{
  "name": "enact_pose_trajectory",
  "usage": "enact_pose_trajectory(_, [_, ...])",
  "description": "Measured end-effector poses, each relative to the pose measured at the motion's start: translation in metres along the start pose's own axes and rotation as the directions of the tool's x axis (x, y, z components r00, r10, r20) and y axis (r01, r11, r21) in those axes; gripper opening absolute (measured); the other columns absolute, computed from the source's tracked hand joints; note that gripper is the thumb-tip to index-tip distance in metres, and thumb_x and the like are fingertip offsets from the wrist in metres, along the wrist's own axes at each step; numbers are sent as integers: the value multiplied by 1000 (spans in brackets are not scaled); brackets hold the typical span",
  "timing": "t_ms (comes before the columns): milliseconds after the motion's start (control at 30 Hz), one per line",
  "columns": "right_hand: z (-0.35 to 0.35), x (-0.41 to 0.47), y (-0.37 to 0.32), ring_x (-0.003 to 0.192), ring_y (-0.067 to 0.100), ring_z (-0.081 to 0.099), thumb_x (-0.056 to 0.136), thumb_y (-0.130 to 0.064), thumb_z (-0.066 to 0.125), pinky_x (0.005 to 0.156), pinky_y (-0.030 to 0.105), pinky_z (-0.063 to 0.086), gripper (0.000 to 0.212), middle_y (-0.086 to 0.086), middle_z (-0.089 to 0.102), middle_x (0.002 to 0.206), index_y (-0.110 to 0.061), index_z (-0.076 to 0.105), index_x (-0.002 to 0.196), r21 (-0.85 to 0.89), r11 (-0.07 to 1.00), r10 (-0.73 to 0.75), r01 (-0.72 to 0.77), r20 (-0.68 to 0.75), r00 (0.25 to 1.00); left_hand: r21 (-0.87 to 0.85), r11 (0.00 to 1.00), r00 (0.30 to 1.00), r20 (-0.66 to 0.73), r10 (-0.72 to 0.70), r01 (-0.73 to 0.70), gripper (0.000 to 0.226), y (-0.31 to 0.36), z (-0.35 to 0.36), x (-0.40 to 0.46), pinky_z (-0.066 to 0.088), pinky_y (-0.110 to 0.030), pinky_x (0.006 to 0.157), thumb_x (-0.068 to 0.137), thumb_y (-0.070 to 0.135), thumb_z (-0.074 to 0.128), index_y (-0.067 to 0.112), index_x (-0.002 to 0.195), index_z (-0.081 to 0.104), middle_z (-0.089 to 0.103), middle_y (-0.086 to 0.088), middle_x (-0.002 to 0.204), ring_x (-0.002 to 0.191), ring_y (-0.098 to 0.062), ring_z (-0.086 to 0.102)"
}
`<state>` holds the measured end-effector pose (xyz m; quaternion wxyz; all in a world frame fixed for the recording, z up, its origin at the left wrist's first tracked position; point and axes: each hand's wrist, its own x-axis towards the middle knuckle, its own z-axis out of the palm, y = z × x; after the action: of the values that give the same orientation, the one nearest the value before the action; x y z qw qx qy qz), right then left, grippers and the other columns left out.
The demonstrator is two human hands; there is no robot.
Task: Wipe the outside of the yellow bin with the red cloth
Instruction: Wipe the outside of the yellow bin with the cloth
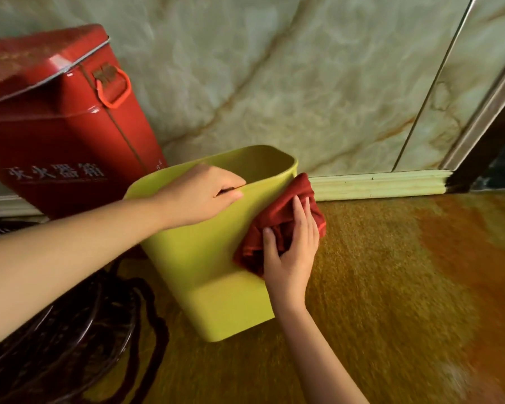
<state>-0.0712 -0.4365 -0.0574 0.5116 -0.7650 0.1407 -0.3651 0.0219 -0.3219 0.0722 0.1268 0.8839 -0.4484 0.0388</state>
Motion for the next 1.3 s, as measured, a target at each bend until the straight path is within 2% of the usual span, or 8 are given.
enact_pose_trajectory(100, [-12,3,-1,136,25,33,83,-17,63,115,37,21,62,11,41,146,-23,35,138,39,999,24,-22,-50,998,-9,998,991,-119,64,-66,31,7,8,7,38,-41,70,78,24,49,-3,81,64,71,-23,81,75,-32,65])
enact_pose_trajectory(333, [-21,12,-2,136,16,31,81,-23,66,115,19,15,64,-1,34,146,-23,37,138,-70,996,-70,56,-214,974,-46,983,982,-80,174,-178,30,12,-8,32,40,-37,69,77,27,51,1,81,66,72,-21,79,76,-24,62])
enact_pose_trajectory(467, [-16,-2,6,134,24,34,77,-11,72,115,26,17,64,3,34,144,-13,43,135,-129,991,-53,27,-203,978,-80,991,993,40,110,-107,21,8,-1,27,42,-32,74,77,19,57,6,86,70,75,-15,85,80,-21,66])
enact_pose_trajectory(633, [-18,-6,12,129,24,35,75,-14,71,111,16,14,65,12,42,144,-15,45,134,-142,990,-18,-17,-239,971,-316,945,991,117,-57,91,21,8,1,25,40,2,64,72,6,66,17,89,72,70,10,77,68,18,58])
enact_pose_trajectory(867, [-34,-13,10,125,6,29,74,-14,71,109,15,15,63,11,46,142,-15,46,133,-102,989,74,-103,-251,965,-473,850,972,140,-189,233,28,13,-3,0,50,-11,78,72,-1,67,22,89,68,71,2,86,74,8,64])
enact_pose_trajectory(1067, [-45,-30,3,127,5,34,76,-13,71,106,23,25,64,-4,46,139,-24,45,133,16,969,243,-246,-233,942,-392,918,839,-482,-251,49,20,78,44,-49,50,-19,74,77,8,59,17,93,65,67,4,87,80,-3,59])
enact_pose_trajectory(1200, [-56,-44,-2,128,13,45,77,-9,70,109,41,36,62,-5,50,136,-27,46,131,112,925,379,-363,-189,906,-614,715,921,52,-387,335,68,105,100,-76,34,-22,106,75,17,64,30,134,35,47,8,133,124,-1,40])
enact_pose_trajectory(1300, [-62,-55,-4,123,14,51,78,-7,69,105,43,42,60,-1,56,132,-30,48,128,204,869,476,-450,-100,874,-617,690,911,120,-394,380,79,107,122,-76,32,-27,106,71,21,69,27,138,28,44,0,139,129,-13,39])
